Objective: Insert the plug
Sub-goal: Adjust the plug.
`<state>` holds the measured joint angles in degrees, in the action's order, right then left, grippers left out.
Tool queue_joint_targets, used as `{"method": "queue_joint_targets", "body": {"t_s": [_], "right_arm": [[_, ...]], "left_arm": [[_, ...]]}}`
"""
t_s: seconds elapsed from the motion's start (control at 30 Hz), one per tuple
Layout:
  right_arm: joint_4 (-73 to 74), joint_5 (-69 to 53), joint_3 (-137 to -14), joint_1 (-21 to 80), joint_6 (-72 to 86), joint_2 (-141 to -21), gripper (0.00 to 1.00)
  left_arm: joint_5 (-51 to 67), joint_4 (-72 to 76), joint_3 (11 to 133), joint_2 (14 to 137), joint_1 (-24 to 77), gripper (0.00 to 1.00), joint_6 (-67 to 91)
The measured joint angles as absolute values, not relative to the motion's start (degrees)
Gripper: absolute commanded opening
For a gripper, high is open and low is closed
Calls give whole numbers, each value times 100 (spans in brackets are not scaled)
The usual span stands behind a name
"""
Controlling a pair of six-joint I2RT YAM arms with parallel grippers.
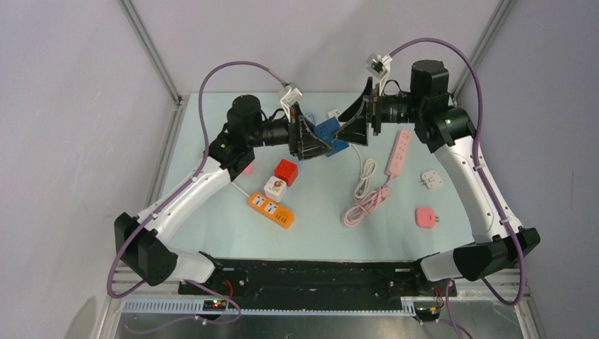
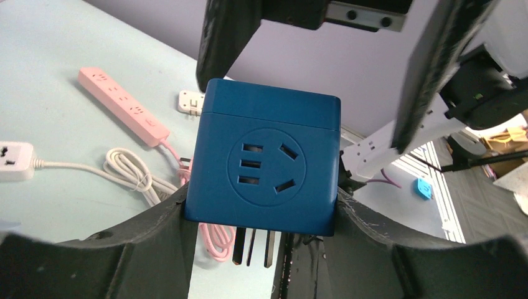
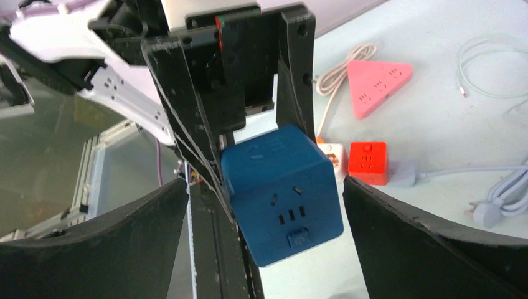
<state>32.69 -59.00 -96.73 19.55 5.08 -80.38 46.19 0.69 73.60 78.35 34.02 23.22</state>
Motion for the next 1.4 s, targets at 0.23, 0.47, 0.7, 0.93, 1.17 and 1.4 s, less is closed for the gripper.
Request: {"method": "queue_joint_targets", "body": {"t_s": [0.23, 0.47, 0.7, 0.93, 1.17, 1.4], "right_arm": [[4219, -6171, -9948, 1992, -580, -8154, 97], [4582, -6163, -9948, 2202, -941, -8221, 83], [4641, -6147, -9948, 2281, -939, -8309, 38], [4641, -6152, -9990, 2292, -930, -8318, 0], [4663, -5555, -10001, 2307, -972, -8315, 0], [4499, -4434, -9338, 1791, -1855, -7977, 0]], "left_arm": [[5033, 23, 7483, 7835, 3365, 0, 2237], [5247, -58, 7483, 7835, 3361, 0, 2237], [5485, -58, 7483, 7839, 3343, 6, 2211], [5579, -60, 7494, 7839, 3319, 70, 2244], [5419, -69, 7491, 7824, 3197, 100, 2215], [4882, -342, 7266, 7535, 2727, 100, 2062]]}}
